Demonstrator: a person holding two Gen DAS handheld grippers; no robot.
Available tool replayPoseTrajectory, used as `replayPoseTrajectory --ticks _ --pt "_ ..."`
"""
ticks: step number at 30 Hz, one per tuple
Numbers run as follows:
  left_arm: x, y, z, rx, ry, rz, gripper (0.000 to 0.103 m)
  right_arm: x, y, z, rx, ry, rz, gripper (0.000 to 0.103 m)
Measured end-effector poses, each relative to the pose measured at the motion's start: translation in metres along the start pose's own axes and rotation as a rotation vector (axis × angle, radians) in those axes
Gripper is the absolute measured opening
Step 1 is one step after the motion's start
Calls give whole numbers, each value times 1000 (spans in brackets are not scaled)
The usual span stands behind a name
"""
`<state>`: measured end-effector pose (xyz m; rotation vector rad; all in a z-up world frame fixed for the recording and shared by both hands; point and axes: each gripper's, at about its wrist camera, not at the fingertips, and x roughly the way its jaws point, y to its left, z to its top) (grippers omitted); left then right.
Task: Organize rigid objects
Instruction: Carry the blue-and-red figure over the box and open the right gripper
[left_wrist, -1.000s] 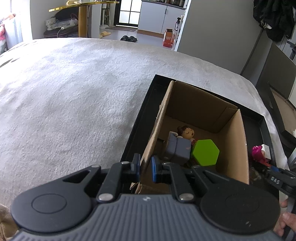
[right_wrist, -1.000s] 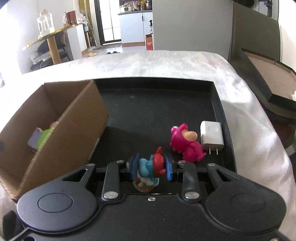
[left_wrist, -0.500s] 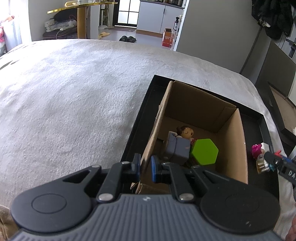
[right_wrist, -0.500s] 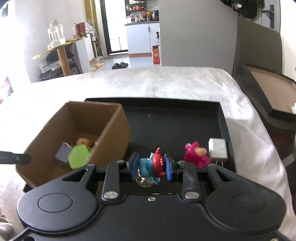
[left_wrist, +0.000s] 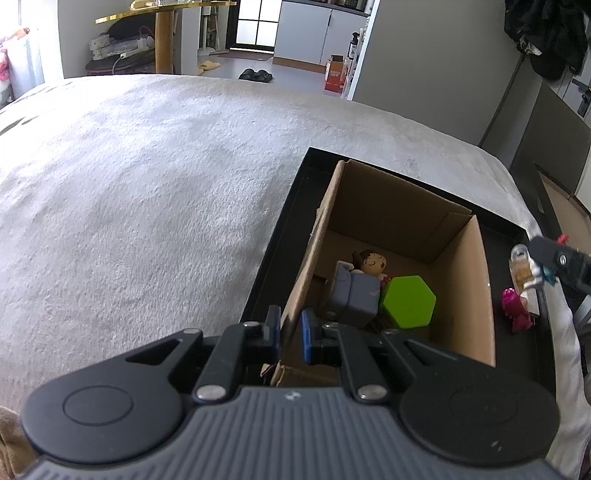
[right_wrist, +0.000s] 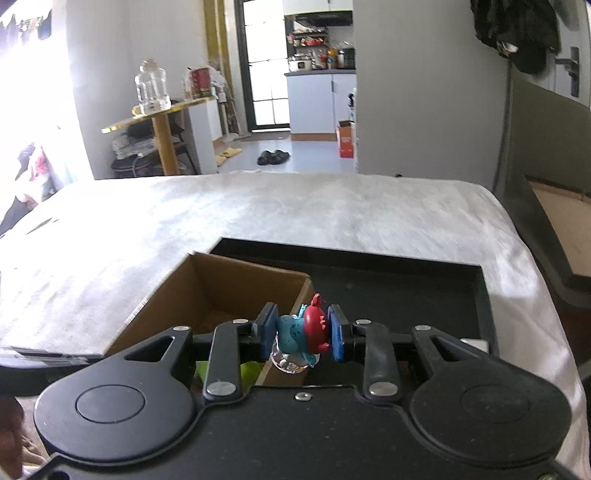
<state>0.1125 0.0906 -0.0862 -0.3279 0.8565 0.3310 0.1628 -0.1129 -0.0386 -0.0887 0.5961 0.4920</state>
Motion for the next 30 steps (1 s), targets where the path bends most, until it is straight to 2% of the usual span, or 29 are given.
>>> replayPoseTrajectory --ticks 8,24,25,26,28,30 --pt "1 3 1 -18 5 -6 10 13 24 13 -52 -7 47 29" --pt "1 7 1 -56 13 -30 10 48 65 16 -93 49 117 30" --pt "2 7 1 -58 14 -30 10 50 68 16 -96 61 136 33" --pt "2 8 1 -59 14 -31 10 51 70 16 -98 64 147 41" --pt "2 8 1 -65 16 -32 11 48 74 16 -104 53 133 50" --pt "2 8 1 -66 17 -34 11 46 75 13 -106 51 125 50"
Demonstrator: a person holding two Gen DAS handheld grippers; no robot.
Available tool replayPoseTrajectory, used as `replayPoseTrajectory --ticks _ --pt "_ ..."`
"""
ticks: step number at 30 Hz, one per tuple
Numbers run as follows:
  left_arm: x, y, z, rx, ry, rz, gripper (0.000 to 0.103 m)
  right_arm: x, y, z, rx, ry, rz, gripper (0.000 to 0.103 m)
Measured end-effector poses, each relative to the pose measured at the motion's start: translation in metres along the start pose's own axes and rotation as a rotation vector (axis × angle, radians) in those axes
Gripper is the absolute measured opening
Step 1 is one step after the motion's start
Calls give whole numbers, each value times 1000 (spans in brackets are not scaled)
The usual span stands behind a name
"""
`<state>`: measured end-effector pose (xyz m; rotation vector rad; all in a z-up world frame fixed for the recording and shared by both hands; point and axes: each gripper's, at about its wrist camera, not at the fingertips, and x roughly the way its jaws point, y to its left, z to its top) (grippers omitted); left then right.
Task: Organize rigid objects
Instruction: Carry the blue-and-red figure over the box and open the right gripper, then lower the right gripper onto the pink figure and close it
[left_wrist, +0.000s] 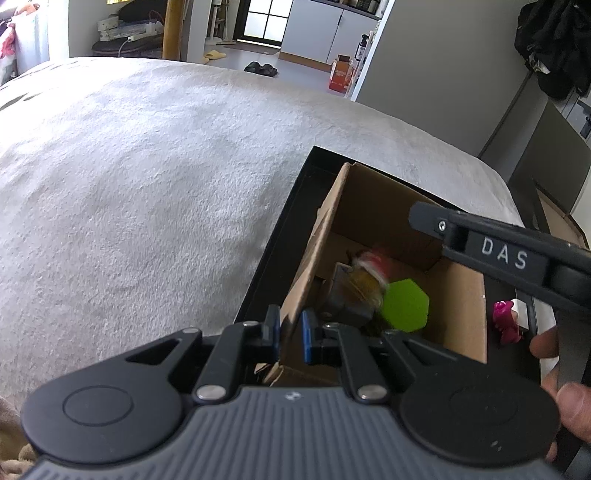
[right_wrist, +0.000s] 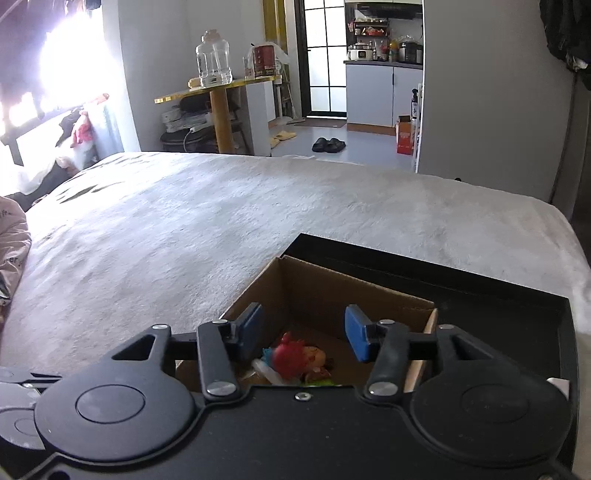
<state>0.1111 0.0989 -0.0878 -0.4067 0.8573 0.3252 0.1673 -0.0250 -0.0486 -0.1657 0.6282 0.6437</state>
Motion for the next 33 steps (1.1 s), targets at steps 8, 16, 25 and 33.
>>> replayPoseTrajectory --ticks 8,16,25,33 --pt "0 0 0 2 -2 0 11 -13 -11 -12 28 21 -10 50" --pt "-1 -1 -1 10 -4 4 11 -37 -31 -26 55 35 -41 60" --pt "0 -1 -1 21 -7 8 11 -54 -58 -45 91 55 -101 66" --pt "-1 0 -1 17 -6 7 11 -51 -80 -61 134 80 -146 66"
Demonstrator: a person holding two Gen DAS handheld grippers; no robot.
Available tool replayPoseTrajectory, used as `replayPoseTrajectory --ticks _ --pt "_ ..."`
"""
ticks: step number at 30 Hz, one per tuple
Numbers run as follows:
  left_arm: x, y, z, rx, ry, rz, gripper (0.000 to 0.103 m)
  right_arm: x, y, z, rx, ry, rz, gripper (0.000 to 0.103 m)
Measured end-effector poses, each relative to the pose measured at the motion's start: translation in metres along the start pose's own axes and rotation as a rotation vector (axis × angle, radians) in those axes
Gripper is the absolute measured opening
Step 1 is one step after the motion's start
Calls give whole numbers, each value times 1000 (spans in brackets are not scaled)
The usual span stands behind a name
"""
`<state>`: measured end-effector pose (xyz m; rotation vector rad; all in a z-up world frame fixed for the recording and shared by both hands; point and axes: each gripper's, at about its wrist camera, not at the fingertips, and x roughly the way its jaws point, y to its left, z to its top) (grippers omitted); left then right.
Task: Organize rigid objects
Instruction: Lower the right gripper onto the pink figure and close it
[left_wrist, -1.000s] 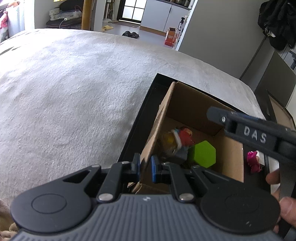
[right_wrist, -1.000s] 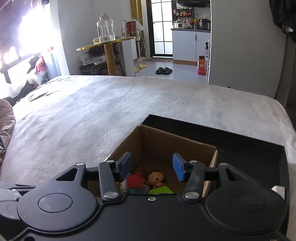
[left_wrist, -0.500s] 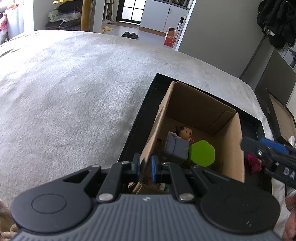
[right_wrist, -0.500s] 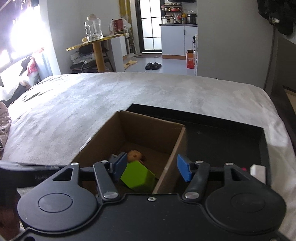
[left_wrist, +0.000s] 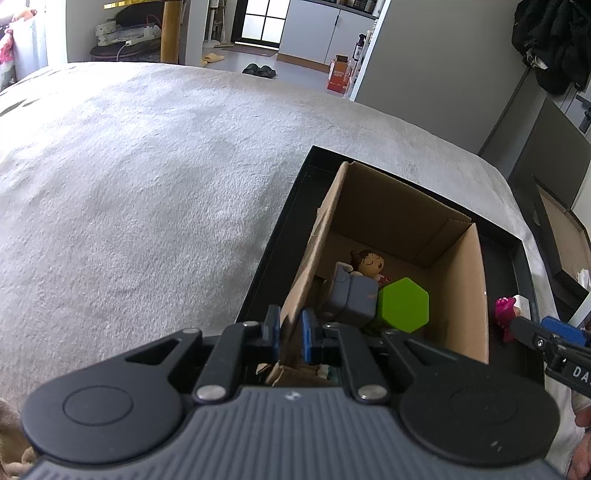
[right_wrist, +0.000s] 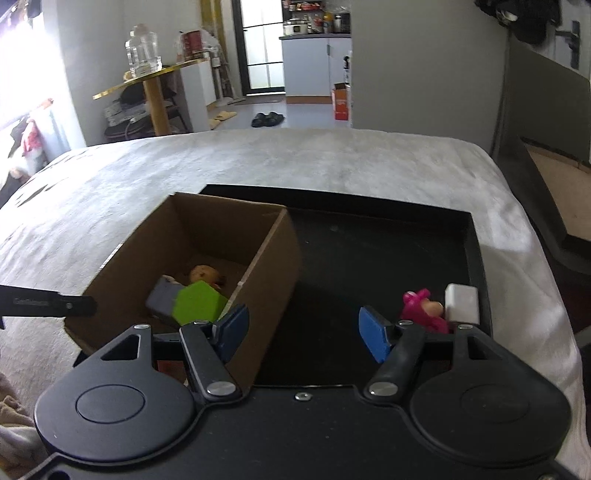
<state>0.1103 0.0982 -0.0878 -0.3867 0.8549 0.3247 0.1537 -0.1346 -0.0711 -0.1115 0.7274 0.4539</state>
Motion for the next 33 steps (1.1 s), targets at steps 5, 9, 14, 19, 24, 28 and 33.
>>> replayPoseTrajectory --ticks 5,9,14,19,24,28,33 --pt "0 0 0 2 0 2 11 10 -13 -5 12 10 -42 66" --pt "0 0 0 2 0 2 11 23 -23 -6 -13 14 -100 66" --pt "0 0 0 -2 1 0 11 41 -38 -9 -19 24 -169 65" --pt "0 0 0 -1 1 1 11 57 -45 -11 -71 51 -229 65" --pt "0 0 0 1 1 2 11 71 -49 -15 -103 88 -269 65" --pt "0 -2 -1 22 -1 15 11 78 -50 -15 -124 111 -294 65" --pt "0 -11 -4 94 -7 56 10 90 -53 -14 -136 140 -308 57"
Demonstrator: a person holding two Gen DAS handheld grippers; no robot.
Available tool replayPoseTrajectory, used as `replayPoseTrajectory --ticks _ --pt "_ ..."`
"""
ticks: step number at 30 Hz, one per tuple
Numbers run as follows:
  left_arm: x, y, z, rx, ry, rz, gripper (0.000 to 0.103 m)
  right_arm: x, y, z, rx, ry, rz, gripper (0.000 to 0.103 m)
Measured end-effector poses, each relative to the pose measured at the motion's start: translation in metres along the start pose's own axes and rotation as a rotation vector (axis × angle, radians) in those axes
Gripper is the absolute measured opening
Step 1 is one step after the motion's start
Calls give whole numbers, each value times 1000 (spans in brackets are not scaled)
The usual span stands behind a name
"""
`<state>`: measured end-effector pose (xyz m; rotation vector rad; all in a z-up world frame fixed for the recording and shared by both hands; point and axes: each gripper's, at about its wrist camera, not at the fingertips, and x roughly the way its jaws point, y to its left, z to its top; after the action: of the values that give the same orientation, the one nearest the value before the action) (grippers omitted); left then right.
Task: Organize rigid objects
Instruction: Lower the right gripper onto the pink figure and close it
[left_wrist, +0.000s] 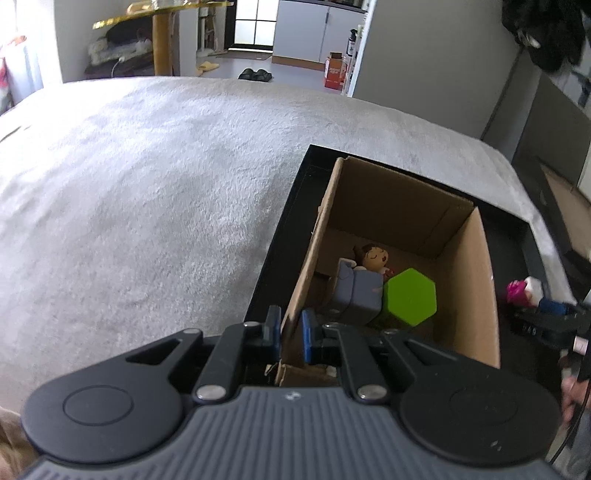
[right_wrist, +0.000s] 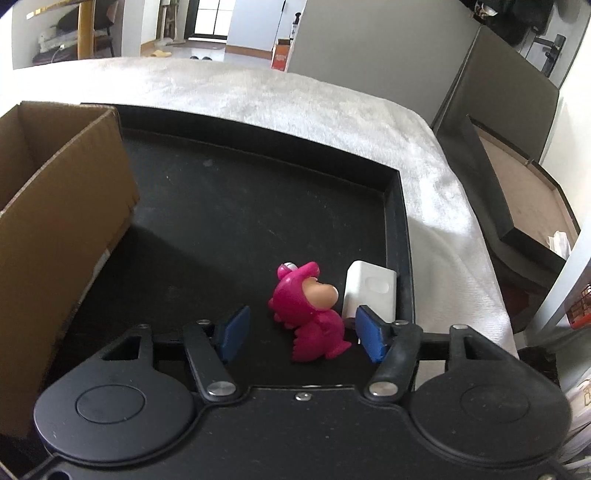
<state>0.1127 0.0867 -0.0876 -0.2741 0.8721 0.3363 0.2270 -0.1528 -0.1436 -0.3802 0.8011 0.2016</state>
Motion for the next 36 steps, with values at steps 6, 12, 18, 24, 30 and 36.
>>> replayPoseTrajectory --ticks 6,12,18,24,30,36 --pt "-1 -7 -1 50 -4 28 9 3 3 -1 -32 19 -4 30" --pt "-1 -11 -2 74 -7 41 9 -8 6 -7 -42 25 19 30" --pt "-1 -11 -1 79 -8 42 9 -35 13 -17 -42 9 50 25" --pt "0 -12 -1 79 -7 41 9 -58 20 -17 -44 -13 100 23" --pt "-1 -10 0 74 -5 38 9 -74 23 -5 -45 -48 124 23" --pt "-2 -10 0 71 -5 36 9 -92 29 5 -57 -96 141 23"
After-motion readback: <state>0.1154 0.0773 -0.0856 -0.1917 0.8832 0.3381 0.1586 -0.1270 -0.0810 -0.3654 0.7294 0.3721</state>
